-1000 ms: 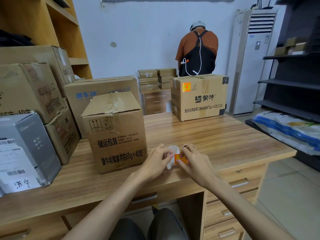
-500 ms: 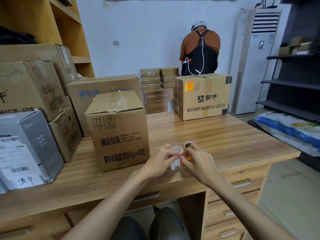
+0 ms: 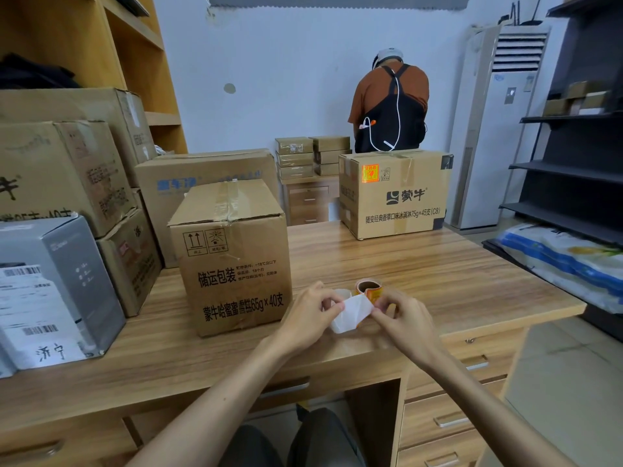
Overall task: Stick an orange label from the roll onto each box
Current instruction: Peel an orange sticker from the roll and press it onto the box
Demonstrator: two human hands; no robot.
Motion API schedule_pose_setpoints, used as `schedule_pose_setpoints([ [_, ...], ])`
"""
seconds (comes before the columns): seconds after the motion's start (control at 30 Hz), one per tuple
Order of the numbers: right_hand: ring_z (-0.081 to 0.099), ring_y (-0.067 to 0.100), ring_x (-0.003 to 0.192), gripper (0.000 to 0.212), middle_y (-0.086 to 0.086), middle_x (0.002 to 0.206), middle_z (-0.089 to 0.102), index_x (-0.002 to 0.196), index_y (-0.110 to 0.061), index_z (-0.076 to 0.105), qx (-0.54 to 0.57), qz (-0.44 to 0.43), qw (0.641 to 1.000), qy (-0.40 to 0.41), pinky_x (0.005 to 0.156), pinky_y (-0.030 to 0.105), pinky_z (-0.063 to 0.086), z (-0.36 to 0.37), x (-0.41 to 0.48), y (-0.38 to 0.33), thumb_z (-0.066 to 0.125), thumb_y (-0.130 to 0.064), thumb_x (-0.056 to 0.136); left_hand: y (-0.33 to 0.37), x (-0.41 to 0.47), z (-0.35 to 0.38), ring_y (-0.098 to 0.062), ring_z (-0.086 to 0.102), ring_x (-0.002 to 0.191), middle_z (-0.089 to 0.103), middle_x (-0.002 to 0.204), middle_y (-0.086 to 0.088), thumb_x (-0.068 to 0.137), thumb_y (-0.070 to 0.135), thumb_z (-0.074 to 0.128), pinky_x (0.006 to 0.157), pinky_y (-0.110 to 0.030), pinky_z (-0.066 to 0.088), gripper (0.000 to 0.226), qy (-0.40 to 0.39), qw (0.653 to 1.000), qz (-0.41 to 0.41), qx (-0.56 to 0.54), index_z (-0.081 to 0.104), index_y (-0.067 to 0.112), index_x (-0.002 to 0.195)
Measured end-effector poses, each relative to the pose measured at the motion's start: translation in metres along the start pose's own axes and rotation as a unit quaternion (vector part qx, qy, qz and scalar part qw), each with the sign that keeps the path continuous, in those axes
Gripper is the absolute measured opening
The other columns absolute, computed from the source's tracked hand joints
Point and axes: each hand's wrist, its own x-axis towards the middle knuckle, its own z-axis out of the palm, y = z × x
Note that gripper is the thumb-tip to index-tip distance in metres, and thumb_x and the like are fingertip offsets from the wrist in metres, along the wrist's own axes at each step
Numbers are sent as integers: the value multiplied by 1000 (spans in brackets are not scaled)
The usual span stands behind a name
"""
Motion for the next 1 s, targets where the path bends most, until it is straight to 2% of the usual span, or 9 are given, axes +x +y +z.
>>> schedule_pose_setpoints([
  [0.07,51,6,61,20,-11,73,61,68,-23,59,12,10,1000,3,58,27,37,-6,-2,3,71,-33,81,0,0,0,-2,47,72,51,82,5,95,27,65,70,-27,39,12,1,1000,-7,6,76,25,93],
  [0.37,49,12,61,12,-9,70,62,67,-21,60,47,34,998,10,65,37,45,-25,-4,17,69,-20,75,3,0,2,-9,53,80,54,86,5,96,33,63,76,-35,47,13,7,999,-27,24,74,30,90],
  [0.6,45,11,57,17,-11,59,54,63,-17,57,95,44,994,36,59,34,39,-41,-5,9,68,-14,76,2,1,-2,-9,51,76,51,79,10,94,30,64,71,-32,43,14,22,999,-29,26,76,25,89],
  [0.73,46,15,59,17,-2,61,55,65,-16,56,109,26,991,67,59,38,42,-48,-3,5,67,-15,78,2,-1,-5,-8,52,79,54,83,10,95,33,64,69,-28,42,12,19,999,-28,27,76,30,95],
  [0.87,51,19,61,20,-4,70,57,65,-20,53,71,-3,993,96,62,41,45,-45,0,-2,68,-16,78,6,-1,-11,-3,54,84,55,90,12,93,45,63,75,-29,47,18,18,999,-34,18,75,34,102],
  [1.0,49,10,62,25,-8,75,53,68,-26,51,19,-64,992,107,58,36,43,-37,4,-13,71,-17,81,17,1,-21,-2,52,80,54,93,12,92,45,64,74,-30,45,20,40,999,-26,17,75,30,100],
])
